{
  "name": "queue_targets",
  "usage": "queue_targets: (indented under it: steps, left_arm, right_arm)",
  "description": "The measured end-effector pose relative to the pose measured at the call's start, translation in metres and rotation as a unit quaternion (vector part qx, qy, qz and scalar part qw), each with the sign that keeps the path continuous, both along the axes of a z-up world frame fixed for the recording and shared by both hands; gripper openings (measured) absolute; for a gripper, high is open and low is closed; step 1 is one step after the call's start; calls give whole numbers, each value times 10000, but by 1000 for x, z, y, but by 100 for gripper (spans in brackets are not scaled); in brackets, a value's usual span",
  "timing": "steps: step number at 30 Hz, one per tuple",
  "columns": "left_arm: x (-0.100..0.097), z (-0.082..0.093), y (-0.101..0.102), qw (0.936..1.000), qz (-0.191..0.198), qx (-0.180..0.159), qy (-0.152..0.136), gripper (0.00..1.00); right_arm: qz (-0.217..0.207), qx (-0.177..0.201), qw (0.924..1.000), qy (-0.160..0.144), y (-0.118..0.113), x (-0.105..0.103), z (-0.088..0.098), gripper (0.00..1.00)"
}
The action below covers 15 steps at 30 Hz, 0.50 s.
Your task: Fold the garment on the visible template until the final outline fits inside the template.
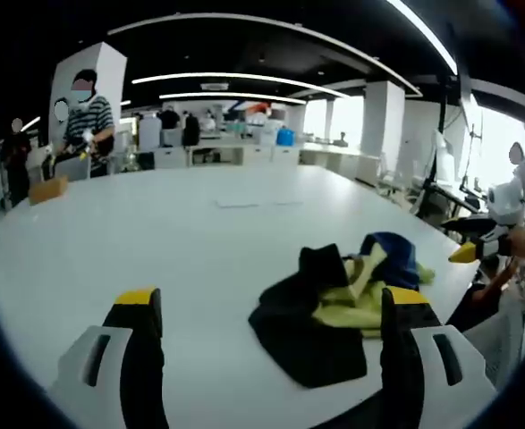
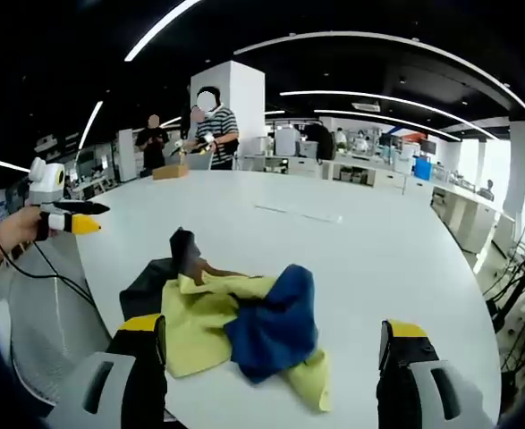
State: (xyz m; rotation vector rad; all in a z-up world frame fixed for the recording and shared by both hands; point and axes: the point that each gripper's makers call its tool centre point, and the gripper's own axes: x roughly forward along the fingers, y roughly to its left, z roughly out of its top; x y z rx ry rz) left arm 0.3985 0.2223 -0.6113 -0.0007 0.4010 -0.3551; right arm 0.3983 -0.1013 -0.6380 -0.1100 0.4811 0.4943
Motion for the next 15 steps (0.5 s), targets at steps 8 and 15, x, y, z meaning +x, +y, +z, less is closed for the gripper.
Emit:
queue_targets:
  steps: [8, 15]
  left_arm:
    - [-1, -1, -3, 9999, -104, 25, 10, 98]
    - [0, 0, -6, 9999, -151, 28, -12, 97]
  right_arm:
    - [-3, -16, 10000, -12, 1, -2, 1, 99]
    - [-13, -33, 10000, -33, 0, -2, 2, 99]
